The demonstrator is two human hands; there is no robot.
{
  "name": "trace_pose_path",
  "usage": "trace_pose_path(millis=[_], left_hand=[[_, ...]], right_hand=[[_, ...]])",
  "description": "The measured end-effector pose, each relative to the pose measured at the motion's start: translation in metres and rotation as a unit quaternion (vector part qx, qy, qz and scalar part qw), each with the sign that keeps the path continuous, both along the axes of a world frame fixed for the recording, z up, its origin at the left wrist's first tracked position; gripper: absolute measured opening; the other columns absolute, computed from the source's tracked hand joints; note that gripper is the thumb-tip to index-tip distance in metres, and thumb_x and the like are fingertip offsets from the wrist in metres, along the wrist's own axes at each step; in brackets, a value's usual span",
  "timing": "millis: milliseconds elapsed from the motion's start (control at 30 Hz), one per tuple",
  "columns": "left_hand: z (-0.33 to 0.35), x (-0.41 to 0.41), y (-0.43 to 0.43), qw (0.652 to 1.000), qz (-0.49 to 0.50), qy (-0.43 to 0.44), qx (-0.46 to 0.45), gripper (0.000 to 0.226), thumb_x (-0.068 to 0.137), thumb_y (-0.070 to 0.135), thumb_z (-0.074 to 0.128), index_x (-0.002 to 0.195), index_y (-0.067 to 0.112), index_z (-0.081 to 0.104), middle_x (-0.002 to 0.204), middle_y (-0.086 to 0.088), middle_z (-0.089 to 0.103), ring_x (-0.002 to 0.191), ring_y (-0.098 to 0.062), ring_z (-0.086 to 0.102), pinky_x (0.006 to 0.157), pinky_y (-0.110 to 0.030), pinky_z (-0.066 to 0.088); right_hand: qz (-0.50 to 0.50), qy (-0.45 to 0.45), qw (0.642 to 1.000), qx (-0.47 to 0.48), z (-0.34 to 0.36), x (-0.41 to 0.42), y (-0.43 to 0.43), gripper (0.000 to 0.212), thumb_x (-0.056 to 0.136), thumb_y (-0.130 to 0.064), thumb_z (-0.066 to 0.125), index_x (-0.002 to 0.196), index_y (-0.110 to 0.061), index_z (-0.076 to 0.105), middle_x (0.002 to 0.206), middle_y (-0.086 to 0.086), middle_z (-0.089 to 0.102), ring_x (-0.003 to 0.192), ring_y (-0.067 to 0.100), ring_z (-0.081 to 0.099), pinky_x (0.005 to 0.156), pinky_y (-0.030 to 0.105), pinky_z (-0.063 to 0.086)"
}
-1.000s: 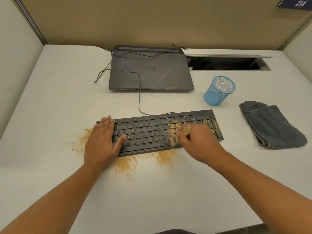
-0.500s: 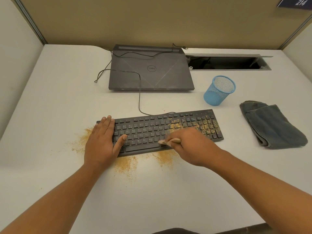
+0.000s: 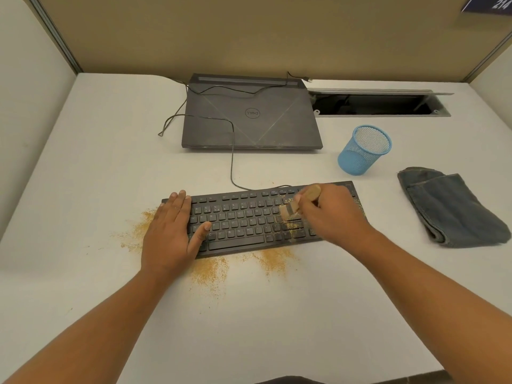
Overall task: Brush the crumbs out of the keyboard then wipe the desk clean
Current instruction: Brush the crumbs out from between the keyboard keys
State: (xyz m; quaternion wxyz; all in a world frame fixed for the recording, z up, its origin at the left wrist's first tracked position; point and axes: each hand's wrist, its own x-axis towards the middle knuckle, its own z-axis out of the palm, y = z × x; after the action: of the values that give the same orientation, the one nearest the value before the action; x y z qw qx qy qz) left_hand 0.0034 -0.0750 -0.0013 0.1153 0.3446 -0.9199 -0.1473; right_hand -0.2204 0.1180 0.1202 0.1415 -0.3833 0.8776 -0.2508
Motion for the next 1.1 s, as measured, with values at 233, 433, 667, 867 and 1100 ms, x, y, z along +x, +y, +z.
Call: trace_pose_path(millis=[233, 433, 667, 867, 1100], left_hand=[[0.0, 0.0, 0.0, 1.0, 0.0, 0.003, 0.002, 0.084, 0.094, 0.07, 0.014, 0.153, 0.013, 0.03, 0.161, -0.003, 0.025, 0.15, -0.016, 0.015, 0.123, -0.039, 0.013], [-0.002, 0.0, -0.002, 1.0, -0.001, -0.001, 0.0, 0.084, 0.094, 0.071, 0.013, 0.153, 0.013, 0.028, 0.161, -0.002, 0.023, 0.15, -0.015, 0.013, 0.122, -0.037, 0.011], [-0.001, -0.001, -0.002, 1.0, -0.002, 0.0, 0.0, 0.084, 0.094, 0.071, 0.013, 0.153, 0.013, 0.03, 0.161, -0.002, 0.025, 0.15, -0.015, 0.014, 0.122, -0.036, 0.011], [0.0, 0.0, -0.001, 1.0, -0.002, 0.002, 0.0, 0.083, 0.094, 0.07, 0.014, 0.152, 0.013, 0.03, 0.16, -0.002, 0.025, 0.15, -0.015, 0.015, 0.122, -0.036, 0.011], [0.0, -0.001, -0.001, 1.0, -0.002, -0.002, 0.0, 0.085, 0.094, 0.071, 0.012, 0.153, 0.013, 0.03, 0.161, -0.001, 0.024, 0.15, -0.015, 0.014, 0.122, -0.035, 0.01]], right_hand=[[0.07, -0.013, 0.997, 0.031, -0.008, 0.001, -0.004, 0.036, 0.102, -0.025, 0.047, 0.077, -0.016, 0.071, 0.069, -0.016, 0.065, 0.067, 0.001, 0.06, 0.058, 0.012, 0.039], [0.168, -0.033, 0.976, 0.134, 0.007, -0.011, -0.012, 0.028, 0.1, -0.027, 0.053, 0.09, -0.008, 0.071, 0.086, 0.002, 0.069, 0.081, 0.018, 0.062, 0.074, 0.033, 0.05], [0.245, -0.022, 0.947, 0.207, 0.012, -0.018, -0.027, 0.019, 0.098, -0.025, 0.056, 0.099, -0.02, 0.075, 0.098, -0.005, 0.071, 0.085, 0.011, 0.064, 0.077, 0.032, 0.052], [0.239, 0.004, 0.953, 0.185, 0.015, -0.024, -0.035, 0.019, 0.097, -0.023, 0.056, 0.093, -0.022, 0.074, 0.095, -0.007, 0.072, 0.083, 0.01, 0.063, 0.075, 0.032, 0.053], [0.239, 0.0, 0.954, 0.181, 0.016, -0.026, -0.021, 0.023, 0.099, -0.026, 0.054, 0.095, -0.02, 0.075, 0.098, -0.008, 0.072, 0.086, 0.011, 0.063, 0.078, 0.032, 0.053]])
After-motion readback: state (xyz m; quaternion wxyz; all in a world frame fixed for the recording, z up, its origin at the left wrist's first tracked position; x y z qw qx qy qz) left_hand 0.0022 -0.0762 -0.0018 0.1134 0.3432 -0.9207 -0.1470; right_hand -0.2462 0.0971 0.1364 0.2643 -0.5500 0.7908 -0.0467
